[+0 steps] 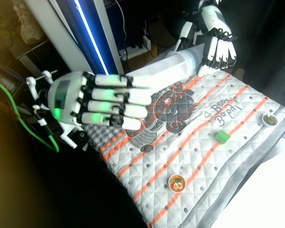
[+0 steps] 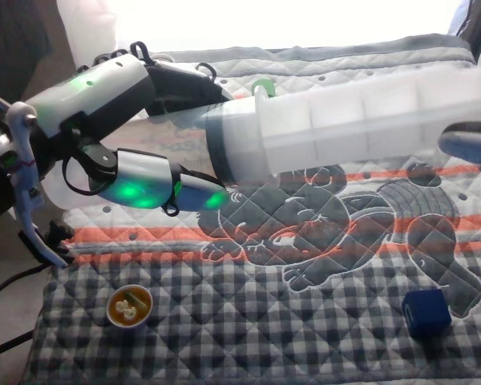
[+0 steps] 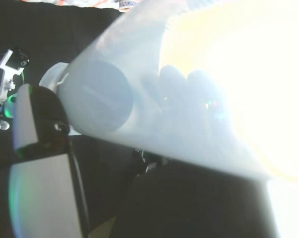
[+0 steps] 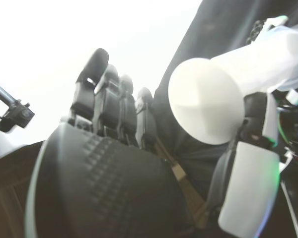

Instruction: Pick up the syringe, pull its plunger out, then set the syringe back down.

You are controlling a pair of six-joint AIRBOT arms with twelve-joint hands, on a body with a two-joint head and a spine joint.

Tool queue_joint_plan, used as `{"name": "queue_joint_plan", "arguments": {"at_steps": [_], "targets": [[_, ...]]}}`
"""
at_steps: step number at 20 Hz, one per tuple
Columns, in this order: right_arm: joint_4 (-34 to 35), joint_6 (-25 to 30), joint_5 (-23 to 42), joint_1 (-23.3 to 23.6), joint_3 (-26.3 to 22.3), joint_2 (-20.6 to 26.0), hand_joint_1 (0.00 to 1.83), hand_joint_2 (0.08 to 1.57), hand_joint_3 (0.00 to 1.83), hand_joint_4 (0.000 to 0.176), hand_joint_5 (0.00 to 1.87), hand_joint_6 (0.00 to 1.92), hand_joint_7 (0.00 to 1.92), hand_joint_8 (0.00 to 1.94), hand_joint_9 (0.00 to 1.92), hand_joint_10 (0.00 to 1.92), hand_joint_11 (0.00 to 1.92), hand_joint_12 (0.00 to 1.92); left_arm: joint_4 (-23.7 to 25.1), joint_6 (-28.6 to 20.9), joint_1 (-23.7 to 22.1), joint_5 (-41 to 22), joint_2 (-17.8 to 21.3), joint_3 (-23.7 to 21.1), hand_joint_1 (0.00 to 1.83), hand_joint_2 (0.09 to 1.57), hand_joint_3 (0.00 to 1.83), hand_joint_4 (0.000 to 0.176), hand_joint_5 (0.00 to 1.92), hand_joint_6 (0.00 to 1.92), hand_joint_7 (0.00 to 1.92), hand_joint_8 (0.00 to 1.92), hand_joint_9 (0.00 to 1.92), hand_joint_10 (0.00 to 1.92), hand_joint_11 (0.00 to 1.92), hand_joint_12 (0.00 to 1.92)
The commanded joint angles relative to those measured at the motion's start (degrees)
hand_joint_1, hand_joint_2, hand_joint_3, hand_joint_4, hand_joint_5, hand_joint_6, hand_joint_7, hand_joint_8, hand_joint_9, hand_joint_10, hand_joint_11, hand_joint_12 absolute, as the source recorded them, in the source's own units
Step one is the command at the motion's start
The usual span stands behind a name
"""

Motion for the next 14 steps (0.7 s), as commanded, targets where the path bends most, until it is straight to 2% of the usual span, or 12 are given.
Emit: {"name": "queue_joint_plan", "arguments": {"at_steps": [1, 3, 4, 5, 6, 7, 8, 9, 10, 11, 12, 14], "targets": [[0.03, 0.34, 7.55, 0.26, 0.24, 0.38, 0.61, 0.89, 0.01, 0.093, 0.07, 0.0, 0.0, 0.0, 0.03, 0.0, 0.0, 0.66, 0.41, -0.47, -0.38, 7.51, 0.47, 0.24, 1.17, 1.26, 0.0, 0.0, 0.83, 1.35, 0.59, 1.46, 0.29, 1.35, 0.0, 1.89], [0.03, 0.35, 7.61, 0.26, 0.22, 0.38, 0.53, 0.87, 0.0, 0.111, 0.04, 0.0, 0.0, 0.0, 0.0, 0.0, 0.0, 0.66, 0.24, -0.47, -0.37, 7.42, 0.4, 0.3, 1.17, 1.26, 0.0, 0.0, 0.83, 1.35, 0.6, 1.45, 0.29, 1.32, 0.0, 1.86], [0.04, 0.35, 7.7, 0.26, 0.21, 0.38, 0.52, 0.86, 0.0, 0.106, 0.01, 0.0, 0.0, 0.0, 0.0, 0.0, 0.0, 0.58, 0.07, -0.47, -0.38, 7.3, 0.28, 0.43, 1.18, 1.25, 0.0, 0.0, 0.85, 1.32, 0.62, 1.42, 0.33, 1.28, 0.0, 1.84], [0.04, 0.35, 7.83, 0.26, 0.18, 0.38, 0.47, 0.83, 0.0, 0.098, 0.0, 0.0, 0.0, 0.0, 0.0, 0.0, 0.0, 0.6, -0.11, -0.47, -0.38, 7.19, 0.12, 0.59, 1.18, 1.24, 0.0, 0.0, 0.86, 1.31, 0.62, 1.42, 0.34, 1.28, 0.0, 1.84], [0.05, 0.35, 8.08, 0.26, 0.11, 0.38, 0.46, 0.81, 0.0, 0.077, 0.0, 0.0, 0.0, 0.0, 0.0, 0.0, 0.0, 0.56, -0.4, -0.47, -0.38, 7.01, -0.14, 0.87, 1.18, 1.25, 0.0, 0.0, 0.86, 1.3, 0.61, 1.44, 0.34, 1.3, 0.0, 1.85], [0.05, 0.35, 8.22, 0.26, 0.08, 0.38, 0.46, 0.82, 0.0, 0.073, 0.0, 0.0, 0.0, 0.0, 0.0, 0.0, 0.0, 0.55, -0.67, -0.47, -0.38, 6.81, -0.36, 1.1, 1.18, 1.25, 0.0, 0.0, 0.86, 1.31, 0.6, 1.45, 0.33, 1.29, 0.0, 1.81], [0.05, 0.35, 8.3, 0.26, 0.08, 0.38, 0.48, 0.82, 0.0, 0.074, 0.0, 0.0, 0.0, 0.0, 0.0, 0.0, 0.0, 0.63, -0.95, -0.47, -0.38, 6.62, -0.59, 1.35, 1.18, 1.25, 0.0, 0.0, 0.86, 1.3, 0.59, 1.47, 0.32, 1.3, 0.0, 1.84], [0.05, 0.35, 8.35, 0.26, 0.06, 0.38, 0.49, 0.84, 0.0, 0.077, 0.0, 0.0, 0.0, 0.0, 0.0, 0.0, 0.0, 0.8, -1.2, -0.47, -0.38, 6.49, -0.85, 1.61, 1.18, 1.25, 0.0, 0.0, 0.87, 1.26, 0.59, 1.48, 0.36, 1.33, 0.0, 1.81], [0.06, 0.35, 8.4, 0.26, 0.05, 0.38, 0.49, 0.84, 0.0, 0.08, 0.0, 0.0, 0.0, 0.0, 0.0, 0.0, 0.0, 0.88, -1.49, -0.47, -0.38, 6.34, -1.12, 1.93, 1.18, 1.25, 0.0, 0.0, 0.88, 1.22, 0.59, 1.52, 0.37, 1.38, 0.0, 1.86], [0.06, 0.35, 8.44, 0.26, 0.05, 0.38, 0.46, 0.86, 0.01, 0.074, 0.0, 0.0, 0.0, 0.0, 0.0, 0.0, 0.0, 0.9, -1.87, -0.47, -0.4, 6.05, -1.48, 2.38, 1.19, 1.24, 0.0, 0.0, 0.88, 1.21, 0.59, 1.51, 0.36, 1.39, 0.02, 1.89], [0.06, 0.35, 8.45, 0.26, 0.05, 0.38, 0.45, 0.87, 0.01, 0.075, 0.0, 0.0, 0.0, 0.0, 0.0, 0.0, 0.0, 0.9, -2.24, -0.47, -0.6, 5.54, -1.97, 3.0, 1.19, 1.24, 0.0, 0.0, 0.88, 1.22, 0.59, 1.49, 0.36, 1.39, 0.04, 1.9], [0.06, 0.35, 8.51, 0.26, 0.06, 0.38, 0.4, 0.84, 0.0, 0.055, 0.0, 0.0, 0.0, 0.0, 0.0, 0.0, 0.0, 0.7, -2.27, -0.47, -1.82, 3.63, -3.24, 4.55, 1.18, 1.26, 0.0, 0.0, 0.85, 1.3, 0.56, 1.48, 0.32, 1.36, 0.11, 1.92]]}}
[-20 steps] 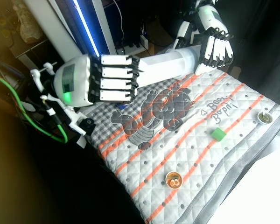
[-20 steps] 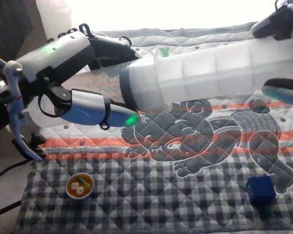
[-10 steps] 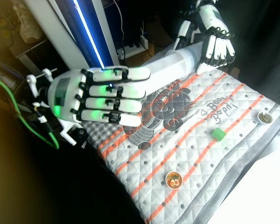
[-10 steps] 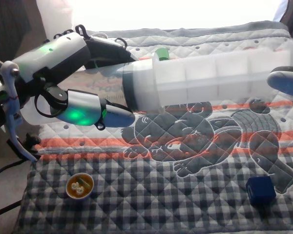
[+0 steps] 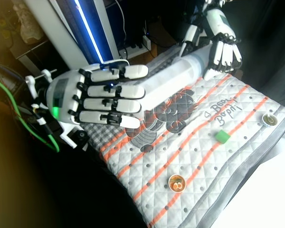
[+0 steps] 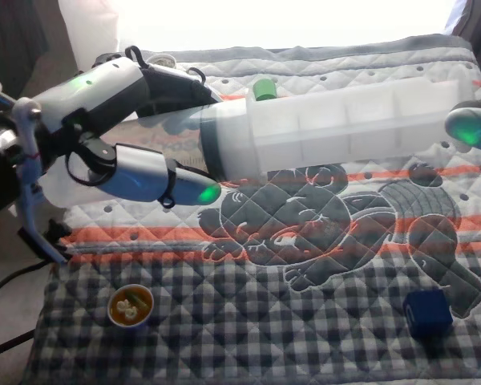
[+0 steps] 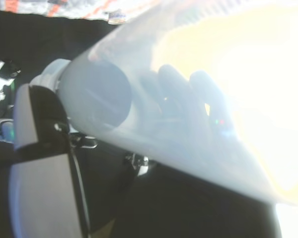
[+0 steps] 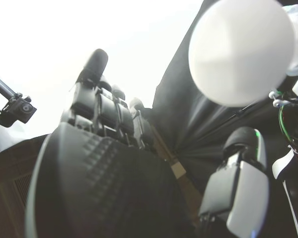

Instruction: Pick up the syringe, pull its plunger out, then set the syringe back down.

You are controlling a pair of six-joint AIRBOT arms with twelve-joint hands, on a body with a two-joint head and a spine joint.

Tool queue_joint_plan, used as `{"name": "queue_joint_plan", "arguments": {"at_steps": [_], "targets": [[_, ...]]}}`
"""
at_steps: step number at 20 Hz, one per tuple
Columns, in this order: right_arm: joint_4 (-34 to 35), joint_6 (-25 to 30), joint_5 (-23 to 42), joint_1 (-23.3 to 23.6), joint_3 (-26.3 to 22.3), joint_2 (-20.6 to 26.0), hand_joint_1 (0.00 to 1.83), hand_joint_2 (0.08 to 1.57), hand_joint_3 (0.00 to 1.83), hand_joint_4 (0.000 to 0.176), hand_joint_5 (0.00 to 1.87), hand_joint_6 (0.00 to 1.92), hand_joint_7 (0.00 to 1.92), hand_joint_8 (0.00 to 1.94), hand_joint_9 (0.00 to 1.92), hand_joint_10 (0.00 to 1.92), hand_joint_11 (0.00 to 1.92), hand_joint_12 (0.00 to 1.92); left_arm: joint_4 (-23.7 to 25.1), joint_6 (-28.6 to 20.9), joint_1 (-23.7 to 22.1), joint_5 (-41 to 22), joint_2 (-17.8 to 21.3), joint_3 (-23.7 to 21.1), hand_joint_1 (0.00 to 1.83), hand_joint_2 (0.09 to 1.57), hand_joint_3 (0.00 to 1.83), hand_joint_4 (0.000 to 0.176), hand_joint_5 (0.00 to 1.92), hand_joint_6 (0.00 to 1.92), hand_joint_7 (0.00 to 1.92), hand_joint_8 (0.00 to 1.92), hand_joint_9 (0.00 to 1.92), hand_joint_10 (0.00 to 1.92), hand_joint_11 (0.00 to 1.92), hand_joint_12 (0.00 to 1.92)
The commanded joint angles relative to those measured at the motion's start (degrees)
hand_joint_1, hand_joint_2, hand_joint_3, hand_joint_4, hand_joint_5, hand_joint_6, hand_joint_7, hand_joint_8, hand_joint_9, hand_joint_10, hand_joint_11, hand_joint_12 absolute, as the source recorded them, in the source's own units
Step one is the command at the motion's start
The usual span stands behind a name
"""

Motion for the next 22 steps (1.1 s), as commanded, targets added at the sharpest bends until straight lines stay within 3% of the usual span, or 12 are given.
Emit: {"name": "queue_joint_plan", "arguments": {"at_steps": [1, 4, 6, 7, 10, 13, 16, 17, 18, 20, 21, 22], "targets": [[-0.25, 0.31, 7.0, 0.26, 0.06, 0.33, 0.38, 0.87, 0.0, 0.037, 0.0, 0.0, 0.0, 0.0, 0.0, 0.0, 0.0, 0.5, 0.82, -1.04, -1.75, 5.97, -0.67, 0.59, 1.17, 1.27, 0.0, 0.0, 0.84, 1.32, 0.55, 1.48, 0.28, 1.28, 0.03, 1.9], [-0.25, 0.31, 7.03, 0.26, 0.12, 0.33, 0.38, 0.91, 0.0, 0.054, 0.0, 0.0, 0.0, 0.0, 0.0, 0.0, 0.0, 0.18, 2.59, -1.02, -4.44, 0.14, -3.81, 3.74, 1.19, 1.24, 0.0, 0.0, 0.89, 1.25, 0.61, 1.41, 0.27, 1.24, 0.0, 1.88], [-0.26, 0.31, 7.03, 0.26, 0.18, 0.33, 0.39, 0.89, 0.0, 0.067, 0.0, 0.0, 0.0, 0.0, 0.0, 0.0, 0.0, 0.02, 3.01, -0.15, -5.62, -3.59, -6.3, 5.92, 1.21, 1.21, 0.0, 0.0, 0.95, 1.08, 0.64, 1.46, 0.36, 1.5, 0.2, 1.92], [-0.26, 0.31, 7.03, 0.26, 0.23, 0.33, 0.43, 0.88, 0.0, 0.07, 0.01, 0.0, 0.0, 0.0, 0.0, 0.0, 0.02, 0.02, -0.48, 5.54, -6.13, -5.06, -7.65, 6.45, 1.22, 1.2, 0.0, 0.0, 0.98, 0.92, 0.66, 1.55, 0.43, 1.7, 0.35, 1.92], [-0.29, 0.31, 7.03, 0.26, 0.3, 0.33, 0.51, 0.9, 0.01, 0.084, 0.05, 0.01, 0.0, 0.0, 0.0, 0.0, 0.04, 0.03, -6.91, 17.27, -6.46, -7.96, -10.74, 7.75, 1.21, 1.2, 0.0, 0.0, 0.95, 1.11, 0.66, 1.39, 0.37, 1.57, 0.3, 1.9], [-0.32, 0.31, 7.03, 0.26, 0.33, 0.33, 0.49, 0.89, 0.0, 0.095, 0.11, 0.0, 0.02, 0.0, 0.05, 0.01, 0.0, 0.54, -8.89, 17.41, -5.79, -11.33, -13.72, 10.87, 1.23, 1.17, 0.0, 0.0, 1.05, 0.82, 0.7, 1.47, 0.46, 1.58, 0.37, 1.9], [-0.36, 0.31, 7.03, 0.26, 0.37, 0.33, 0.48, 0.9, 0.0, 0.084, 0.11, 0.0, 0.03, 0.01, 0.05, 0.01, 0.0, 0.54, -10.55, 17.4, -5.15, -13.79, -15.34, 13.11, 1.22, 1.18, 0.0, 0.0, 1.0, 0.99, 0.7, 1.37, 0.39, 1.32, 0.28, 1.78], [-0.41, 0.31, 7.03, 0.26, 0.38, 0.33, 0.48, 0.92, 0.01, 0.083, 0.11, 0.0, 0.05, 0.0, 0.05, 0.01, 0.0, 0.49, -11.09, 17.4, -4.96, -14.43, -15.73, 13.74, 1.13, 1.16, 0.0, 0.0, 0.91, 1.1, 0.62, 0.97, 0.36, 1.26, 0.27, 1.74], [-0.44, 0.31, 7.03, 0.26, 0.38, 0.33, 0.48, 0.9, 0.0, 0.099, 0.13, 0.01, 0.06, 0.01, 0.06, 0.01, 0.0, 0.48, -11.49, 17.4, -4.82, -14.72, -15.9, 14.07, 1.06, 1.08, 0.0, 0.0, 0.72, 0.66, 0.58, 0.7, 0.32, 1.18, 0.2, 1.72], [-0.46, 0.31, 7.03, 0.26, 0.38, 0.33, 0.48, 0.9, 0.0, 0.074, 0.12, 0.0, 0.04, 0.0, 0.06, 0.0, 0.0, 0.51, -12.31, 17.4, -4.51, -14.73, -15.95, 14.37, 0.93, 0.96, 0.0, 0.001, 0.44, 0.14, 0.33, 0.13, 0.1, 0.59, 0.01, 1.37], [-0.46, 0.31, 7.03, 0.26, 0.38, 0.33, 0.48, 0.89, 0.0, 0.073, 0.1, 0.0, 0.04, 0.0, 0.04, 0.0, 0.0, 0.45, -12.64, 17.4, -4.38, -14.55, -15.94, 14.41, 0.81, 0.93, 0.0, 0.068, 0.23, 0.03, 0.1, 0.03, 0.02, 0.17, 0.0, 0.98], [-0.46, 0.31, 7.04, 0.26, 0.37, 0.33, 0.48, 0.91, 0.0, 0.059, 0.09, 0.0, 0.03, 0.0, 0.03, 0.0, 0.0, 0.44, -12.95, 17.4, -4.21, -14.12, -15.87, 14.38, 0.76, 0.9, 0.0, 0.099, 0.12, 0.0, 0.02, 0.0, 0.0, 0.03, 0.0, 0.79]]}}
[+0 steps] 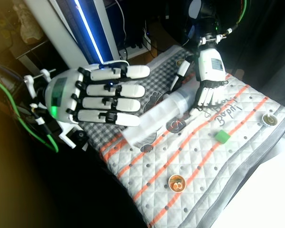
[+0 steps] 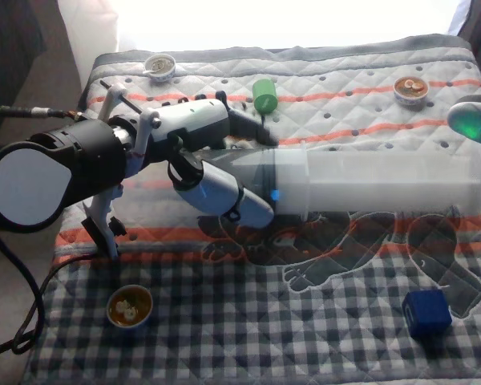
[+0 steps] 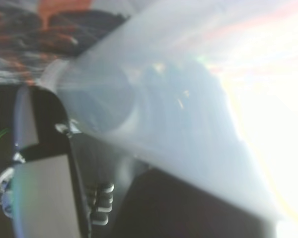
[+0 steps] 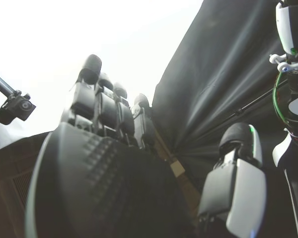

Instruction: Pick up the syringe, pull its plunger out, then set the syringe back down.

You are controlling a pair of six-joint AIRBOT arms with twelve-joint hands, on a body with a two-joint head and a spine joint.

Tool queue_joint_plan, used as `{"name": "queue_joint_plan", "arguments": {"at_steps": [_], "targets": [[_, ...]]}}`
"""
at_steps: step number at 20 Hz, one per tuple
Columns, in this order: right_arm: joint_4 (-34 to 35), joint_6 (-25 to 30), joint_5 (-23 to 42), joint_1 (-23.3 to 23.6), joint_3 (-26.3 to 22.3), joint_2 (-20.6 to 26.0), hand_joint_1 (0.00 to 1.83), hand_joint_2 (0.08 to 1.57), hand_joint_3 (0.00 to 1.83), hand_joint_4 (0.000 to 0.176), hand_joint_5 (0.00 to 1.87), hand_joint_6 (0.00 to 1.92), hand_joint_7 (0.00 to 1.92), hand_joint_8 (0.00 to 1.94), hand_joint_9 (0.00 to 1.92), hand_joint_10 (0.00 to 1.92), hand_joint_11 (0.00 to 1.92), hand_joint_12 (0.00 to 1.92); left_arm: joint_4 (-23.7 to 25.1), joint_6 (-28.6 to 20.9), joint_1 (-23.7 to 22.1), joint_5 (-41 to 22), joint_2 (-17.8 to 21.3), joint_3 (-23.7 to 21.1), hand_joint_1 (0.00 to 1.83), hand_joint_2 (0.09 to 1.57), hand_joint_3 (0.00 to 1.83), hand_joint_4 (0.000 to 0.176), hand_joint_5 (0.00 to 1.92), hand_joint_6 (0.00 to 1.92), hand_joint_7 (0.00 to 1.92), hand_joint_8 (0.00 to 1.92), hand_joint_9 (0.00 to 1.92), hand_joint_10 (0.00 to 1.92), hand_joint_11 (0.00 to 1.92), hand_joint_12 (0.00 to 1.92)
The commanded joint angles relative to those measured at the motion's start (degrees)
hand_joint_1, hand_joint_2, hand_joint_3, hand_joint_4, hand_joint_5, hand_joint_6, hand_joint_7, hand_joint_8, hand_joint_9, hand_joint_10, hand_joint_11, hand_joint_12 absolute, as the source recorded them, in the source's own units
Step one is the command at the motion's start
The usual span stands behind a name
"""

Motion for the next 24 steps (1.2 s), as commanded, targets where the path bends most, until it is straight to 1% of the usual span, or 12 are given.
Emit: {"name": "queue_joint_plan", "arguments": {"at_steps": [1, 6, 8, 10, 11, 14, 15, 16, 20, 22, 23, 24], "targets": [[-0.22, 0.29, 6.9, 0.26, 0.25, 0.2, 0.48, 0.92, 0.01, 0.071, 0.09, 0.0, 0.03, 0.0, 0.03, 0.0, 0.0, 0.43, -0.56, -0.7, 0.31, 4.27, -0.04, 0.0, 0.72, 0.88, 0.0, 0.123, 0.02, 0.0, 0.0, 0.0, 0.0, 0.01, 0.0, 0.75], [-0.18, 0.29, 8.63, 0.07, -0.3, 0.2, 0.45, 0.93, 0.01, 0.067, 0.13, 0.01, 0.08, 0.01, 0.08, 0.01, 0.0, 0.43, 2.76, -4.05, 2.25, 13.05, 5.57, -7.14, 0.63, 0.89, 0.01, 0.084, 0.0, 0.0, 0.0, 0.0, 0.0, 0.0, 0.0, 0.45], [-0.15, 0.29, 9.4, -0.19, -0.5, 0.2, 0.42, 0.91, 0.0, 0.05, 0.1, 0.0, 0.08, 0.0, 0.08, 0.01, 0.0, 0.4, 9.0, -13.36, 2.6, 15.95, 7.72, -8.85, 0.69, 0.97, 0.01, 0.023, 0.02, 0.0, 0.03, 0.0, 0.02, 0.01, 0.0, 0.63], [-0.09, 0.28, 10.75, -0.57, -0.79, 0.2, 0.43, 0.88, 0.0, 0.084, 0.12, 0.01, 0.07, 0.0, 0.05, 0.01, 0.0, 0.26, 17.26, -26.25, 3.22, 22.17, 11.18, -11.28, 0.52, 1.0, 0.01, 0.077, 0.08, 0.01, 0.13, 0.01, 0.14, 0.04, 0.0, 0.97], [-0.08, 0.28, 11.21, -0.69, -0.89, 0.2, 0.49, 0.87, 0.0, 0.077, 0.13, 0.01, 0.09, 0.0, 0.08, 0.01, 0.0, 0.38, 19.41, -30.04, 3.57, 25.05, 12.54, -12.2, 0.61, 1.05, 0.01, 0.032, 0.13, 0.01, 0.2, 0.01, 0.18, 0.04, 0.0, 1.01], [0.02, -0.63, 14.42, -1.45, -1.8, 0.5, 0.55, 0.91, 0.0, 0.063, 0.22, 0.02, 0.17, 0.01, 0.18, 0.03, 0.0, 0.66, 23.8, -39.99, 5.25, 38.21, 17.57, -15.42, 0.56, 1.19, 0.01, 0.055, 0.2, 0.01, 0.28, 0.01, 0.35, 0.07, 0.0, 1.32], [0.21, -1.81, 15.55, -1.59, -2.39, 0.91, 0.56, 0.97, 0.02, 0.073, 0.26, 0.03, 0.18, 0.01, 0.2, 0.02, 0.0, 0.64, 24.08, -40.78, 5.51, 41.49, 18.74, -16.28, 0.61, 1.19, 0.0, 0.005, 0.29, 0.02, 0.42, 0.02, 0.49, 0.07, 0.12, 1.29], [0.58, -3.73, 17.58, -1.99, -3.45, 1.76, 0.59, 1.0, 0.02, 0.072, 0.3, 0.04, 0.22, 0.01, 0.21, 0.02, 0.0, 0.59, 24.22, -40.92, 5.93, 46.37, 20.48, -17.82, 0.59, 1.25, 0.01, 0.0, 0.28, 0.01, 0.44, 0.01, 0.52, 0.05, 0.13, 1.31], [0.95, -8.14, 18.14, -1.33, -6.29, 5.59, 0.72, 1.03, 0.0, 0.065, 0.17, 0.0, 0.29, 0.01, 0.34, 0.02, 0.0, 0.78, 24.38, -39.39, 7.71, 62.58, 24.11, -21.79, 0.6, 1.32, 0.0, 0.0, 0.5, 0.03, 0.64, 0.01, 0.75, 0.02, 0.49, 0.86], [0.85, -9.7, 18.15, -1.02, -7.08, 5.96, 0.6, 1.01, 0.0, 0.061, 0.04, 0.0, 0.27, 0.0, 0.39, 0.01, 0.0, 1.02, 24.16, -34.33, 7.98, 68.36, 25.03, -24.06, 0.42, 1.43, 0.01, 0.0, 0.49, 0.04, 0.54, 0.0, 0.64, 0.0, 0.33, 0.89], [0.24, -9.89, 18.17, -0.65, -7.22, 6.48, 0.43, 1.13, 0.02, 0.121, 0.06, 0.01, 0.32, 0.01, 0.44, 0.01, 0.0, 1.12, 24.85, -33.24, 8.4, 72.09, 25.67, -24.99, 0.31, 1.33, 0.0, 0.038, 0.36, 0.0, 0.4, 0.0, 0.5, 0.0, 0.08, 0.88], [-0.37, -10.56, 18.17, -0.02, -7.4, 6.61, 0.3, 1.21, 0.04, 0.104, 0.05, 0.01, 0.2, 0.0, 0.31, 0.0, 0.0, 1.04, 25.25, -33.23, 8.69, 74.31, 26.02, -25.31, 0.22, 1.28, 0.0, 0.098, 0.21, 0.0, 0.3, 0.0, 0.37, 0.0, 0.01, 0.76]]}}
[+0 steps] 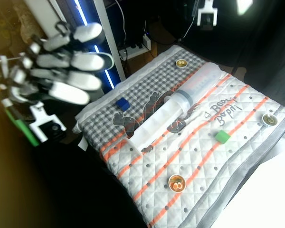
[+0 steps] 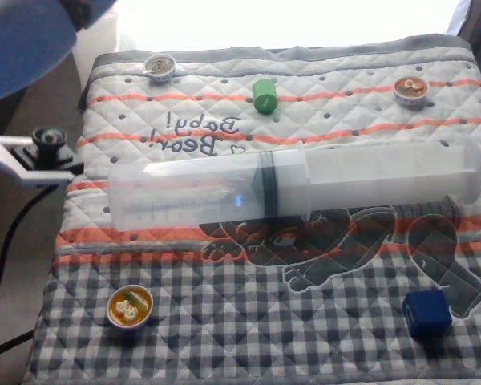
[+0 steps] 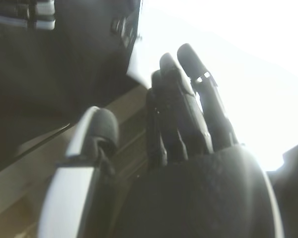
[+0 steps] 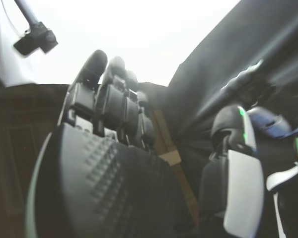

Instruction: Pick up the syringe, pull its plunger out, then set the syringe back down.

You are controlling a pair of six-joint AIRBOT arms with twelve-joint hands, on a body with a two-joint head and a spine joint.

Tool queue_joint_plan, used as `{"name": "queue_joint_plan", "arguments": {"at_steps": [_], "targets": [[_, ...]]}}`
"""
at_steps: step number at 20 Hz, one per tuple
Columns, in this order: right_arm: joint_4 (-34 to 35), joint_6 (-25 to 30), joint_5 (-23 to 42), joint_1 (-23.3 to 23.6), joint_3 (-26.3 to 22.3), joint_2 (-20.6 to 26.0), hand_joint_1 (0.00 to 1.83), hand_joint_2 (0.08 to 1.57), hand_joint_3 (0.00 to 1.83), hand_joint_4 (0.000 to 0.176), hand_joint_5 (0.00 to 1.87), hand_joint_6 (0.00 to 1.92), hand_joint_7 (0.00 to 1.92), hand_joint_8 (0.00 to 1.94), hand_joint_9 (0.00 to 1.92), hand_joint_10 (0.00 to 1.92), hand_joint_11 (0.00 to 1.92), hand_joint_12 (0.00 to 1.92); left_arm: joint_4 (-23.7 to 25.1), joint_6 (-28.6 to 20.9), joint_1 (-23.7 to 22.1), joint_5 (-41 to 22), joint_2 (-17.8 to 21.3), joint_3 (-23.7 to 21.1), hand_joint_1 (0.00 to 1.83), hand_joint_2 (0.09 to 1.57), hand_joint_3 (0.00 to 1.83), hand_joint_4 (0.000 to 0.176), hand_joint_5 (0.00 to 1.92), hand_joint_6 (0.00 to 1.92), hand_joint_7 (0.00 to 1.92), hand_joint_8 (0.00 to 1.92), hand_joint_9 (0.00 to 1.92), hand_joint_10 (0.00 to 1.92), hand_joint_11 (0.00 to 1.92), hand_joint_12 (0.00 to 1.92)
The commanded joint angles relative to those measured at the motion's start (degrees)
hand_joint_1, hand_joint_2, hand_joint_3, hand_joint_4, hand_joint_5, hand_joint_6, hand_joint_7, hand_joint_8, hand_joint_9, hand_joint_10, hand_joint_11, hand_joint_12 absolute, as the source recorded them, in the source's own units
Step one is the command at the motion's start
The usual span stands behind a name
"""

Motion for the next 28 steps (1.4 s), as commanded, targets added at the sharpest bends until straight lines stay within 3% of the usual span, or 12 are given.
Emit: {"name": "queue_joint_plan", "arguments": {"at_steps": [1, 2, 3, 4, 5, 7, 9, 12, 15, 18, 28], "targets": [[-0.6, -1.9, 7.2, 1.37, -0.62, 0.84, 0.3, 1.21, 0.04, 0.104, 0.05, 0.01, 0.2, 0.0, 0.31, 0.0, 0.0, 1.04, 1.52, -0.16, -0.61, 10.31, 0.3, 0.11, 0.22, 1.28, 0.0, 0.098, 0.21, 0.0, 0.3, 0.0, 0.37, 0.0, 0.01, 0.76], [-1.28, -4.28, 7.2, 2.03, -1.48, 1.64, 0.28, 1.23, 0.01, 0.173, 0.17, 0.04, 0.19, 0.02, 0.22, 0.01, 0.0, 0.9, 1.71, -0.11, -1.16, 9.94, -0.37, 0.61, 0.08, 1.29, 0.0, 0.047, 0.19, 0.0, 0.26, 0.0, 0.27, 0.0, 0.0, 0.52], [-2.51, -6.79, 7.2, 2.95, -2.21, 2.32, 0.28, 1.23, 0.01, 0.173, 0.17, 0.04, 0.19, 0.02, 0.22, 0.01, 0.0, 0.9, 1.88, -0.12, -1.44, 9.92, -0.8, 0.89, 0.08, 1.29, 0.0, 0.047, 0.19, 0.0, 0.26, 0.0, 0.27, 0.0, 0.0, 0.52], [-4.06, -8.84, 7.2, 4.69, -2.97, 3.03, 0.06, 1.28, 0.02, 0.147, 0.07, 0.01, 0.13, 0.0, 0.08, 0.0, 0.0, 0.65, 1.43, -0.11, -1.27, 10.74, -0.95, 0.88, 0.04, 1.3, 0.0, 0.037, 0.19, 0.0, 0.25, 0.0, 0.26, 0.0, 0.0, 0.44], [-5.25, -10.5, 7.2, 6.06, -3.52, 3.51, 0.08, 1.53, 0.01, 0.0, 0.2, 0.34, 0.48, 0.13, 0.36, 0.44, 0.02, 1.58, 0.72, -0.13, -0.4, 12.58, -0.59, 0.53, 0.04, 1.3, 0.0, 0.035, 0.19, 0.0, 0.25, 0.0, 0.25, 0.0, 0.0, 0.42], [-5.66, -11.26, 7.19, 6.78, -3.51, 3.69, 0.11, 1.55, 0.0, 0.0, 0.06, 0.75, 0.53, 0.12, 0.32, 0.69, 0.02, 1.63, -0.1, -0.13, 0.69, 15.44, -0.55, 0.53, 0.04, 1.3, 0.0, 0.035, 0.19, 0.0, 0.25, 0.0, 0.25, 0.0, 0.0, 0.42], [-5.63, -11.26, 7.19, 6.22, -4.56, 4.84, 0.11, 1.56, 0.0, 0.0, 0.02, 0.86, 0.54, 0.1, 0.3, 0.75, 0.02, 1.64, -0.31, -0.13, 0.65, 18.2, -0.91, 0.3, 0.04, 1.3, 0.0, 0.035, 0.19, 0.0, 0.25, 0.0, 0.25, 0.0, 0.0, 0.41], [-5.61, -11.26, 7.21, 5.68, -5.9, 5.8, 0.11, 1.56, 0.0, 0.0, 0.01, 0.87, 0.54, 0.1, 0.3, 0.76, 0.02, 1.64, -1.5, 0.2, 3.29, 24.58, -0.38, -1.29, 0.03, 1.3, 0.0, 0.035, 0.19, 0.0, 0.25, 0.0, 0.25, 0.0, 0.0, 0.41], [-5.79, -11.27, 7.22, 5.78, -6.91, 6.75, 0.11, 1.56, 0.0, 0.0, 0.01, 0.87, 0.54, 0.1, 0.3, 0.76, 0.02, 1.64, -1.52, 3.13, 4.47, 24.81, 0.97, -3.74, 0.03, 1.3, 0.0, 0.035, 0.19, 0.0, 0.25, 0.0, 0.25, 0.0, 0.0, 0.41], [-5.76, -11.27, 7.22, 5.77, -7.75, 7.28, 0.11, 1.56, 0.0, 0.0, 0.01, 0.87, 0.54, 0.1, 0.3, 0.76, 0.02, 1.64, -2.59, 0.55, 5.96, 24.83, 1.68, -4.8, 0.03, 1.3, 0.0, 0.035, 0.19, 0.0, 0.25, 0.0, 0.25, 0.0, 0.0, 0.41], [-1.99, -11.26, 7.22, 4.68, -9.77, 5.86, 0.11, 1.56, 0.0, 0.0, 0.01, 0.87, 0.54, 0.09, 0.29, 0.76, 0.02, 1.64, -5.22, 0.39, 6.41, 24.85, 1.84, -7.51, 0.03, 1.3, 0.0, 0.035, 0.19, 0.0, 0.25, 0.0, 0.25, 0.0, 0.0, 0.41]]}}
